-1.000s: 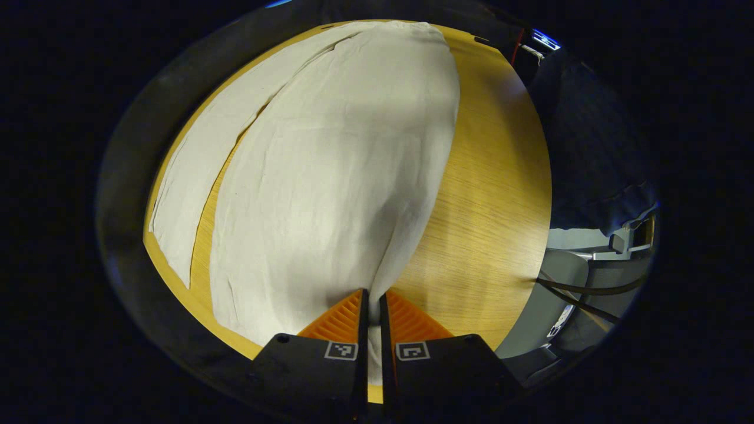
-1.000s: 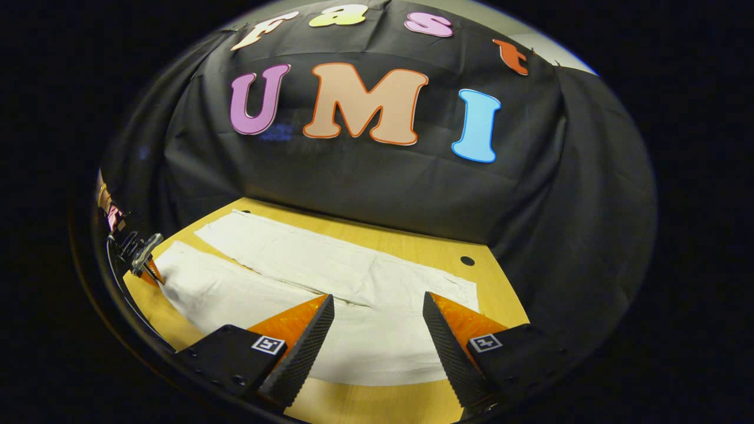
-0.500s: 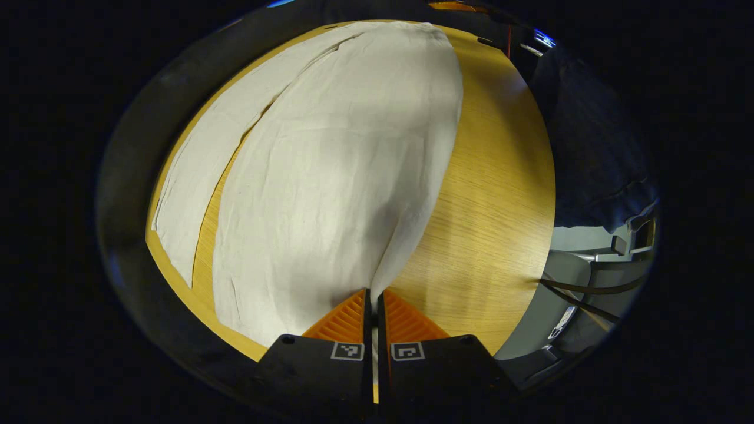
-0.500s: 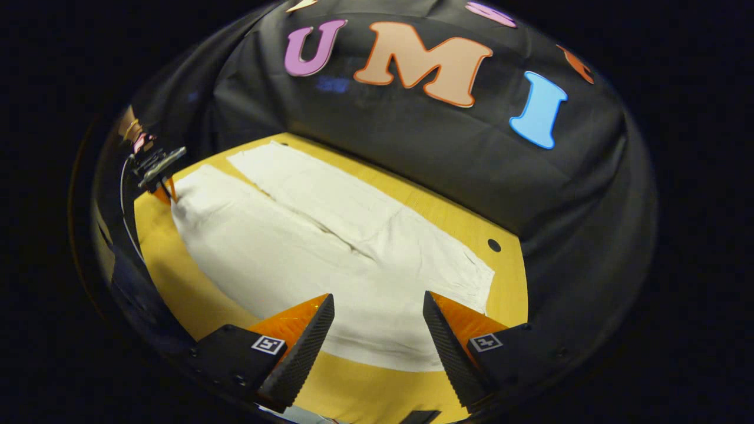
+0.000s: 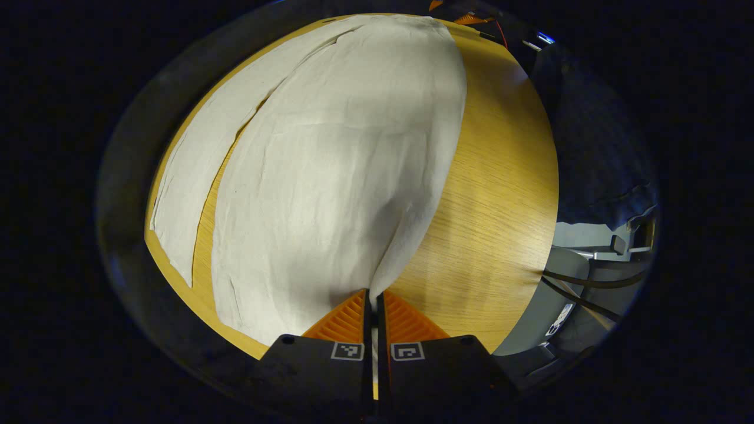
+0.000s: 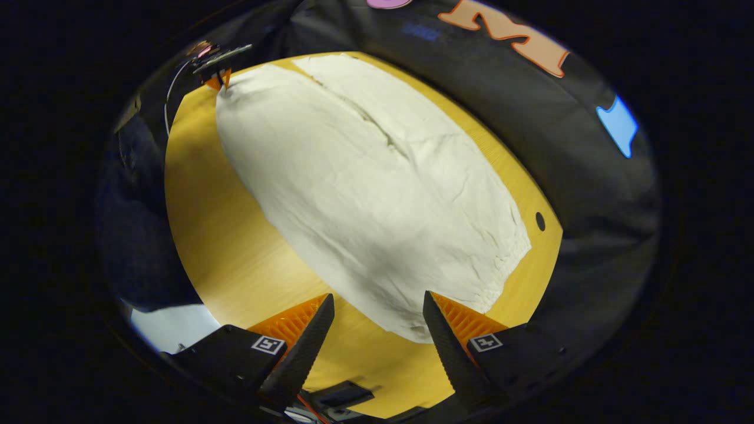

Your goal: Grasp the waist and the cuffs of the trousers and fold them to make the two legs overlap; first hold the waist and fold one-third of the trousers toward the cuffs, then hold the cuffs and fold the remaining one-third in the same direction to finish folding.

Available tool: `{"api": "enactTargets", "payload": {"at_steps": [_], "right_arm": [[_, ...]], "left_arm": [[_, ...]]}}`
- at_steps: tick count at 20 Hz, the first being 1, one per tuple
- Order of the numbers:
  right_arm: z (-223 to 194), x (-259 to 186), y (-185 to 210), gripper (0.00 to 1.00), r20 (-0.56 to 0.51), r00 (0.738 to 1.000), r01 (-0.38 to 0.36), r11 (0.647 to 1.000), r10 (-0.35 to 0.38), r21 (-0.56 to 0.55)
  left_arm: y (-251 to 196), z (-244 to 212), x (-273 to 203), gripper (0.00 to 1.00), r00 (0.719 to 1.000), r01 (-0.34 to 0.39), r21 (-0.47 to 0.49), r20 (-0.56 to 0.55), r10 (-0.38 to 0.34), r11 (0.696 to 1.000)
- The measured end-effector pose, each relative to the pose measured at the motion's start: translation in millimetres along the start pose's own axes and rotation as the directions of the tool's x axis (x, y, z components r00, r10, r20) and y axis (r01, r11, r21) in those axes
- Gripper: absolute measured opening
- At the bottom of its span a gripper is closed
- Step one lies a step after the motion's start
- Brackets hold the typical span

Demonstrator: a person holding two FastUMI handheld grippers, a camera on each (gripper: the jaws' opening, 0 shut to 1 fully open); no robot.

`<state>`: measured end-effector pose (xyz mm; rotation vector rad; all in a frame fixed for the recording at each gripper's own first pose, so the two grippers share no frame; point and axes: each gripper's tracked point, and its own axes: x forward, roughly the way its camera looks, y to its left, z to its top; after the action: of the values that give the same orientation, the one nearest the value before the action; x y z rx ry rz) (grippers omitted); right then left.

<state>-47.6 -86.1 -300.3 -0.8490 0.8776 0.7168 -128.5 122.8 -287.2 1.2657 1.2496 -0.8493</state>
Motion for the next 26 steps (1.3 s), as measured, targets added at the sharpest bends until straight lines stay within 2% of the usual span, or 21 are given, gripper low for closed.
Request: {"api": "enactTargets", "payload": {"at_steps": [5, 8, 12, 13, 14, 15, 17, 18, 20, 22, 23, 24, 25, 26], "right_arm": [[-33, 36, -3, 0.96, -0.146, 0.984, -0.109, 0.994, 0.107, -0.01], [-38, 49, -2, 0.96, -0.181, 0.972, -0.155, 0.988, 0.153, 0.0], [-38, 52, 9, 0.88, -0.205, 0.953, -0.232, 0.972, 0.223, -0.02], [-37, 53, 8, 0.74, -0.219, 0.949, -0.238, 0.971, 0.227, -0.025], [-39, 54, 6, 0.8, -0.235, 0.945, -0.237, 0.971, 0.227, -0.015], [-38, 54, 1, 0.79, -0.249, 0.943, -0.228, 0.974, 0.221, 0.0], [-37, 56, -5, 0.6, -0.272, 0.939, -0.209, 0.978, 0.208, 0.026], [-37, 56, -8, 0.46, -0.279, 0.939, -0.201, 0.979, 0.2, 0.025], [-36, 59, -13, 0.25, -0.276, 0.944, -0.182, 0.983, 0.18, 0.017], [-36, 59, -14, 0.17, -0.274, 0.945, -0.179, 0.984, 0.177, 0.02], [-35, 59, -15, 0.17, -0.275, 0.945, -0.177, 0.984, 0.175, 0.018], [-36, 59, -14, 0.11, -0.288, 0.941, -0.176, 0.984, 0.177, 0.031], [-36, 59, -15, 0.11, -0.289, 0.94, -0.175, 0.983, 0.182, 0.048], [-36, 58, -15, 0.06, -0.291, 0.939, -0.176, 0.983, 0.185, 0.056]], "left_arm": [[-1, 1, -1, 0.02, 1.0, 0.009, 0.001, -0.023, -0.009, 1.0], [-2, 1, -1, 0.02, 0.999, 0.014, -0.001, -0.037, -0.014, 1.0], [-1, 1, -1, 0.02, 0.999, 0.02, 0.001, -0.051, -0.02, 1.0], [0, 0, 0, 0.02, 0.998, 0.022, 0.001, -0.054, -0.022, 1.0], [-1, 0, 0, 0.02, 0.998, 0.024, 0.0, -0.058, -0.024, 1.0], [0, 0, 0, 0.02, 0.998, 0.026, -0.001, -0.061, -0.026, 1.0], [-1, 0, 0, 0.02, 0.997, 0.031, -0.003, -0.066, -0.031, 1.0], [-1, 1, 0, 0.02, 0.997, 0.034, -0.005, -0.069, -0.034, 0.999], [0, 1, -1, 0.02, 0.997, 0.039, -0.011, -0.072, -0.04, 0.999], [0, 0, 0, 0.02, 0.996, 0.046, -0.012, -0.074, -0.047, 0.999], [1, 0, 0, 0.02, 0.996, 0.052, -0.014, -0.076, -0.053, 0.999], [0, 0, 0, 0.02, 0.995, 0.059, -0.017, -0.079, -0.06, 0.998], [0, 0, -1, 0.02, 0.994, 0.066, -0.021, -0.082, -0.068, 0.998], [-1, 0, -1, 0.02, 0.994, 0.073, -0.024, -0.085, -0.075, 0.997]]}}
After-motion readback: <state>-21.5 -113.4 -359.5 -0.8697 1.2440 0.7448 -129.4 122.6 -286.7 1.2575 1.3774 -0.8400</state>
